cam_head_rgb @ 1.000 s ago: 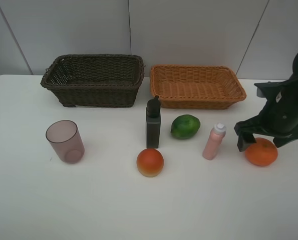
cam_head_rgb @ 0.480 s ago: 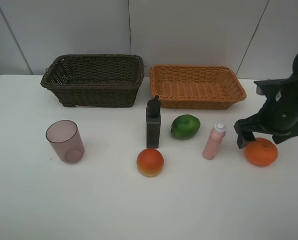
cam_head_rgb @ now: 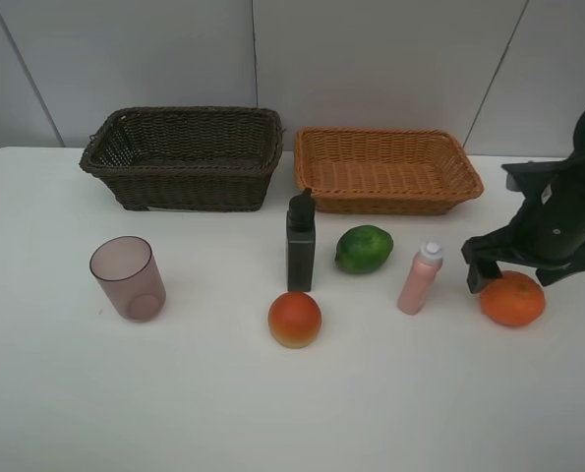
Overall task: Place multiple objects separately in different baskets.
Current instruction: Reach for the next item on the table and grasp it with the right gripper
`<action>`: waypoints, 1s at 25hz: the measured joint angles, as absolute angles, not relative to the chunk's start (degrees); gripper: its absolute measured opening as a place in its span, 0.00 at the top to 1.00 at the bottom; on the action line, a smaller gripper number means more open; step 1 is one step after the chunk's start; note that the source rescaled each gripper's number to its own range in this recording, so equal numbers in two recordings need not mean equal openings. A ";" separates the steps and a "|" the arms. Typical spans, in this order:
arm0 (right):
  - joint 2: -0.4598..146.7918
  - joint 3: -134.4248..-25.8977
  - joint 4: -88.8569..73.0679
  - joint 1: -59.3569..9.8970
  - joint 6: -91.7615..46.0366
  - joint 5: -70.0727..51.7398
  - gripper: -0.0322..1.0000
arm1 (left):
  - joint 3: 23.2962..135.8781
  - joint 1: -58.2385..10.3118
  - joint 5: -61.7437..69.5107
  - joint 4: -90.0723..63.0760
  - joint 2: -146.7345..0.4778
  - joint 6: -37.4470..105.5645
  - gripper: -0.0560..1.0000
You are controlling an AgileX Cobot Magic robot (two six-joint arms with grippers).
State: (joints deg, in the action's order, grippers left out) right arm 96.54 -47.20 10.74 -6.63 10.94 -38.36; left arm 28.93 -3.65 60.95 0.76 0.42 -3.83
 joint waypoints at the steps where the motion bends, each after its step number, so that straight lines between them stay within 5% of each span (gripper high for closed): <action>1: 97.17 -47.20 10.80 -6.63 10.94 -38.36 0.10 | 28.93 -3.65 60.95 0.76 0.42 -3.83 0.00; 16: 103.56 -47.41 10.53 -6.59 10.94 -37.73 0.10 | 28.93 -3.65 60.82 0.76 0.42 -3.83 0.00; 21: 103.56 -47.41 10.53 -6.59 10.94 -37.10 0.33 | 28.93 -3.65 60.82 0.76 0.42 -3.83 0.00; 25: 103.56 -47.41 10.53 -6.59 10.94 -37.10 0.33 | 28.93 -3.65 60.82 0.76 0.42 -3.83 0.00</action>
